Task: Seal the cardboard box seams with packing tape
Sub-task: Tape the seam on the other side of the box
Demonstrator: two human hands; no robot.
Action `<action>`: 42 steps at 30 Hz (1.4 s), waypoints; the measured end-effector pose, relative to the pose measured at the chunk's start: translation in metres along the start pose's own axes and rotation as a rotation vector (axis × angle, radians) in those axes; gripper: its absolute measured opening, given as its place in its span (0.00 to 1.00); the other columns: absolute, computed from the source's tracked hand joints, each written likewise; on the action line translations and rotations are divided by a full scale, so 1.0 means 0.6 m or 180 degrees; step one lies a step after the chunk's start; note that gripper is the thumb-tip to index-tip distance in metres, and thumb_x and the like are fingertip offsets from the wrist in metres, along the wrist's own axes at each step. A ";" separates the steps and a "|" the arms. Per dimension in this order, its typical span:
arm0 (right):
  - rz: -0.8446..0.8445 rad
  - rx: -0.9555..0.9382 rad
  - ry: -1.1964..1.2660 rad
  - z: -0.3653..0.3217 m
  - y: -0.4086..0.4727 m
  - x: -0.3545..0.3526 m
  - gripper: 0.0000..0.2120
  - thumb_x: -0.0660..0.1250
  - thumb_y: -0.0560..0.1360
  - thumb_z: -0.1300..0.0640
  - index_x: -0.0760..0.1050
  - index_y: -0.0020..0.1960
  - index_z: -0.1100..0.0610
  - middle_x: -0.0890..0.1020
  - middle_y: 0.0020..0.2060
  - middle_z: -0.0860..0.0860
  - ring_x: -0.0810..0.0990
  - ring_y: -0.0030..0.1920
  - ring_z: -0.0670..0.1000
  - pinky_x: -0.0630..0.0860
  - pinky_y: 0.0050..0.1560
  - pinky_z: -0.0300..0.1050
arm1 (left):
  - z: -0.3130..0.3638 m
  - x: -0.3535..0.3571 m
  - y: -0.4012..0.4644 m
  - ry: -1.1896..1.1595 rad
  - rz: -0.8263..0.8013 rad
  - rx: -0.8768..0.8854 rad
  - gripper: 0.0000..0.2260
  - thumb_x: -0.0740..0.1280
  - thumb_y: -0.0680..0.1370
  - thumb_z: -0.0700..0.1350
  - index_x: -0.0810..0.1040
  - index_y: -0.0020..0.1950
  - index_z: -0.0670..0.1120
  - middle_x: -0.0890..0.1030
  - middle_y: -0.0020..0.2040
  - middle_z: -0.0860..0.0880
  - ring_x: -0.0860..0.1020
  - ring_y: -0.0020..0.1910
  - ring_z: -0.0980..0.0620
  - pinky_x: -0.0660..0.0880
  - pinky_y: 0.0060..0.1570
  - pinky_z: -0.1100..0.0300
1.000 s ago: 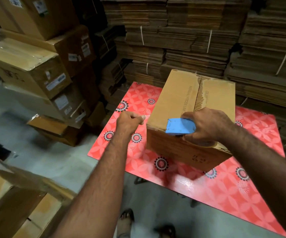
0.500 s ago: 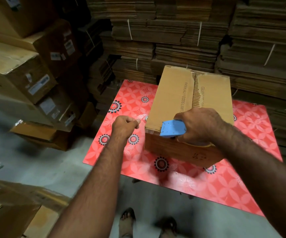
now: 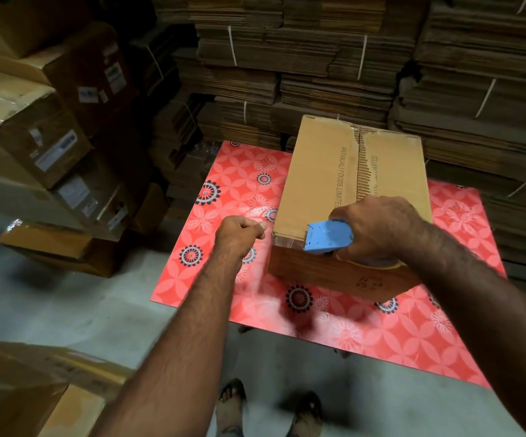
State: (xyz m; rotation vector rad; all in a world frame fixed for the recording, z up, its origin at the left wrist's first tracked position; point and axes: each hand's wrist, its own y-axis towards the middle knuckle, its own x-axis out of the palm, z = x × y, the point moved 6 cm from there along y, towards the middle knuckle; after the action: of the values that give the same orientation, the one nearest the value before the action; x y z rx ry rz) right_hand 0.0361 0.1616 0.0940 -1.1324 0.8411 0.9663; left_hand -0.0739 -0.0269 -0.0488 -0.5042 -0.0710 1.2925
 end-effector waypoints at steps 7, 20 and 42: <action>-0.0136 0.0039 -0.0143 -0.008 0.011 0.000 0.28 0.68 0.68 0.34 0.71 0.66 0.40 0.81 0.51 0.46 0.75 0.45 0.52 0.75 0.39 0.46 | -0.041 0.039 -0.007 -0.0538 -0.0324 -0.0672 0.04 0.70 0.78 0.46 0.80 0.47 0.46 0.81 0.40 0.49 0.70 0.29 0.55 0.67 0.27 0.65; -0.0276 0.0039 -0.0159 -0.009 0.020 0.004 0.30 0.68 0.68 0.33 0.70 0.67 0.40 0.80 0.51 0.46 0.74 0.45 0.50 0.75 0.39 0.47 | 0.002 -0.006 -0.035 -0.0173 0.0909 0.0660 0.12 0.65 0.76 0.35 0.80 0.54 0.48 0.84 0.47 0.50 0.83 0.45 0.53 0.82 0.48 0.55; -0.0304 0.0092 -0.0193 -0.019 0.012 0.001 0.28 0.67 0.69 0.32 0.70 0.65 0.41 0.80 0.52 0.48 0.80 0.51 0.54 0.78 0.45 0.52 | 0.015 0.078 -0.110 0.2882 -0.0958 0.3219 0.39 0.54 0.71 0.50 0.53 0.81 0.40 0.52 0.82 0.43 0.49 0.81 0.49 0.46 0.79 0.51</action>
State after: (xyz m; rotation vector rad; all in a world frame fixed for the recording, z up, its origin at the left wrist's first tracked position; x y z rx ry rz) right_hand 0.0289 0.1517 0.0885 -1.1034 0.7431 0.9024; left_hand -0.0036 0.0076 -0.0253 -0.1380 1.1619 0.5786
